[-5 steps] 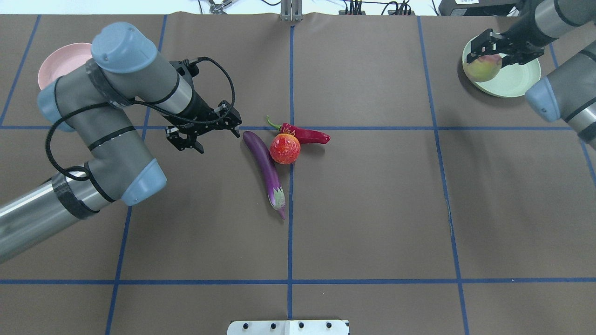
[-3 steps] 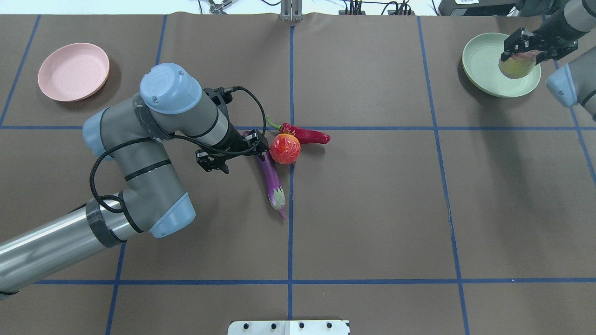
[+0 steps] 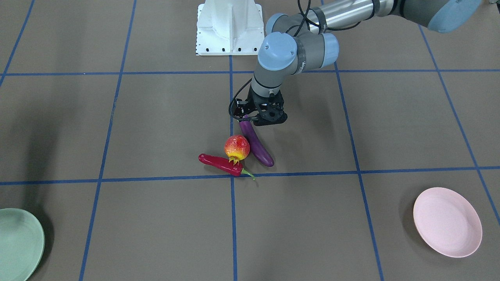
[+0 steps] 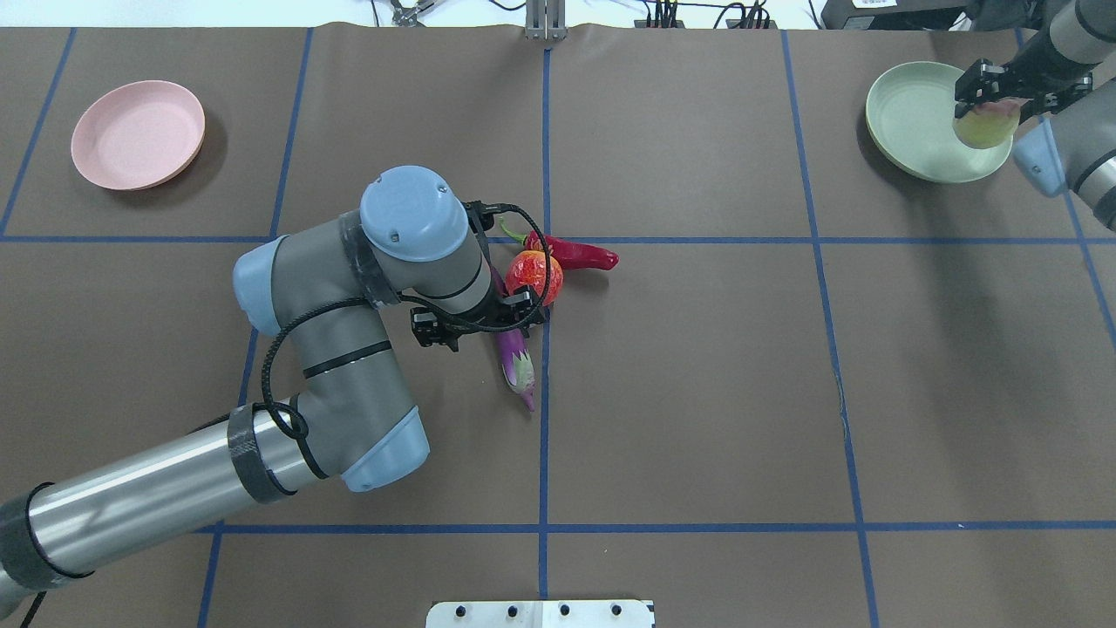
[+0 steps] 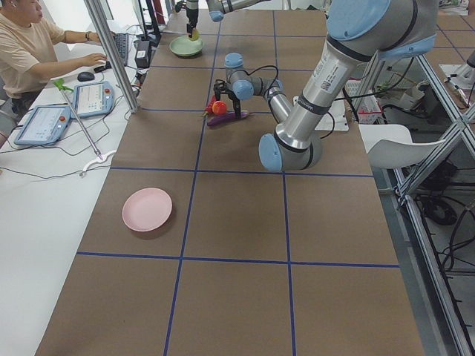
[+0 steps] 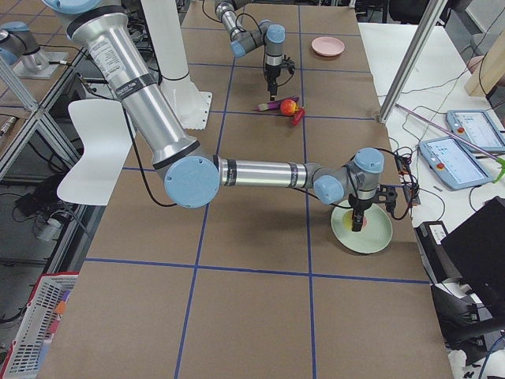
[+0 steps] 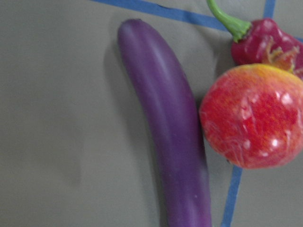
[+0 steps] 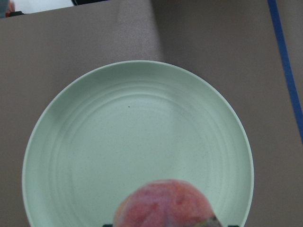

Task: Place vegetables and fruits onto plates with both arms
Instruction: 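Carry peach to green plate with right gripper while left reaches eggplant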

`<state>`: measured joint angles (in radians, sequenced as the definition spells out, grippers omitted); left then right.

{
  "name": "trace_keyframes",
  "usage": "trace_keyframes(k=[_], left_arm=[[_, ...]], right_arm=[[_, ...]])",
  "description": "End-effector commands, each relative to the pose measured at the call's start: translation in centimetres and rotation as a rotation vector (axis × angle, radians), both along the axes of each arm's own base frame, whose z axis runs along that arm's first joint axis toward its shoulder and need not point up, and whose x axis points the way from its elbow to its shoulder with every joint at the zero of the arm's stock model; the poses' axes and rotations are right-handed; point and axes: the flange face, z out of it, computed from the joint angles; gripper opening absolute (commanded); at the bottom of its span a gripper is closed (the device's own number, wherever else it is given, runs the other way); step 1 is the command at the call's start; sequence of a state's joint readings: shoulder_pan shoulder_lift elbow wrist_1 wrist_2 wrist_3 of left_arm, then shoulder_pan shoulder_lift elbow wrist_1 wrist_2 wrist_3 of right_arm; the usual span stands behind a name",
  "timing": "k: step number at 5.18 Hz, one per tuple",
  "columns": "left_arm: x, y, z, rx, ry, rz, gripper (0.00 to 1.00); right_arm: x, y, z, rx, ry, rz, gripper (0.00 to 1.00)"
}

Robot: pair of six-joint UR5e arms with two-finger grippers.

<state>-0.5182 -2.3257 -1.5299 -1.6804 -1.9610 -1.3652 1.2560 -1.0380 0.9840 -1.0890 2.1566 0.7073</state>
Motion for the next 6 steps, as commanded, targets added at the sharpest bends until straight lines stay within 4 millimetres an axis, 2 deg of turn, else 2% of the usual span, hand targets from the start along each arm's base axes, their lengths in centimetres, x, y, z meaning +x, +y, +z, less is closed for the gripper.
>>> trace_keyframes(k=[1,2,3,4,5,6], left_arm=[[5.7,-1.0,-3.3,0.032,-0.066,-0.003,1.00],[5.7,-1.7,-2.6,0.039,-0.079,-0.001,0.99],[5.6,-2.1,-2.1,0.063,-0.092,0.012,0.99],[5.0,-2.7,-0.6,0.063,-0.108,0.013,0.99],[3.5,-3.3,-0.4,0.058,-0.113,0.004,0.99],[3.6,-2.7,-0.2,0.050,-0.126,0.011,0.99]], right_arm=[[-0.7,0.3,0.4,-0.003,0.004,-0.009,0.68],[-0.6,0.3,0.4,-0.003,0.003,-0.007,1.00],[-0.5,0.3,0.4,-0.004,0.003,-0.005,1.00],[-0.6,0.3,0.3,-0.003,0.001,-0.006,1.00],[-0.6,0.3,0.2,-0.002,-0.002,-0.004,1.00],[-0.6,0.3,0.0,0.000,-0.005,-0.003,1.00]])
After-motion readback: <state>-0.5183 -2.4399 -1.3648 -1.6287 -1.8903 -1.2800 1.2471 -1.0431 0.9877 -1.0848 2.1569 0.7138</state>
